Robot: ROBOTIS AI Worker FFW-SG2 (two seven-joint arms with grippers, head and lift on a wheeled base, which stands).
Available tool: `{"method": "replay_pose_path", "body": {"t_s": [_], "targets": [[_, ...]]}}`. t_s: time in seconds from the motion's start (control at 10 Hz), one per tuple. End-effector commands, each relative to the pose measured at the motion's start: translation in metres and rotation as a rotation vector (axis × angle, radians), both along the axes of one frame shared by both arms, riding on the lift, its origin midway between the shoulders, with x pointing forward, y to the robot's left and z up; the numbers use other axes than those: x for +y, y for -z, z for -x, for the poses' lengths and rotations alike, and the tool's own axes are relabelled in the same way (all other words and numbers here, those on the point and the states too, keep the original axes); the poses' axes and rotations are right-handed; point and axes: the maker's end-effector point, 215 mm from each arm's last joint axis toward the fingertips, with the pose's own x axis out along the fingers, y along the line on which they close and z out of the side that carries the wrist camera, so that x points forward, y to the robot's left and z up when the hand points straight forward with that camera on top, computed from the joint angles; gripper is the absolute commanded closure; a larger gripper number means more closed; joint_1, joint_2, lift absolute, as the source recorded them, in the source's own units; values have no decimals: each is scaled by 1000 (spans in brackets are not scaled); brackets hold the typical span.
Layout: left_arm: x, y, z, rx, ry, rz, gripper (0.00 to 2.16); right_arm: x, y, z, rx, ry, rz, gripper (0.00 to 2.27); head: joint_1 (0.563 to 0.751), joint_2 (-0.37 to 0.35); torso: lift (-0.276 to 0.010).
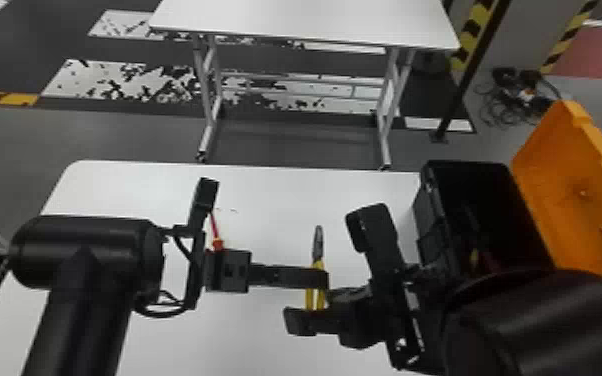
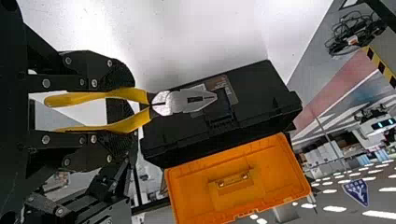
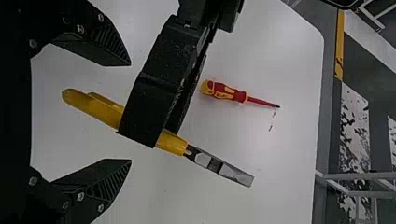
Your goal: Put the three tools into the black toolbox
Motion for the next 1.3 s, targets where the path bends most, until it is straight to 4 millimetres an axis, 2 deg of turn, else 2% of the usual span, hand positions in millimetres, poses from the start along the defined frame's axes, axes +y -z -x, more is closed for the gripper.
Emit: {"method": "replay_pose_path", "body": {"t_s": [0.0,0.1,0.4,0.8,0.9,1.0,1.1,1.2], "targets": [[-1,0,0,1,-1,4,1865,0,2,1,11,-2,3,1892,695,-44,-51],[-1,1,0,6,0,5,1865,-1,3,2,14,0,3,2240,695,-42,-51],[-1,3,0,6,0,6,1865,-10,10,5,12,20,46,2250,695,-49,-51],[-1,3,0,8,0,6,1845,-13,12,8,9,23,60,2246,695,-63,-51],[-2,1,-1,5,3,16,1389,-14,12,8,9,24,63,2246,695,-64,-51],[-2,0,-2,1,3,27,535,-13,12,8,9,23,62,2246,695,-65,-51],[-2,-4,-3,-5,1,43,-2,-14,12,8,8,25,65,2246,695,-67,-51],[-2,-4,-3,-5,1,43,-2,-14,11,8,6,26,65,2246,695,-68,-51]]}}
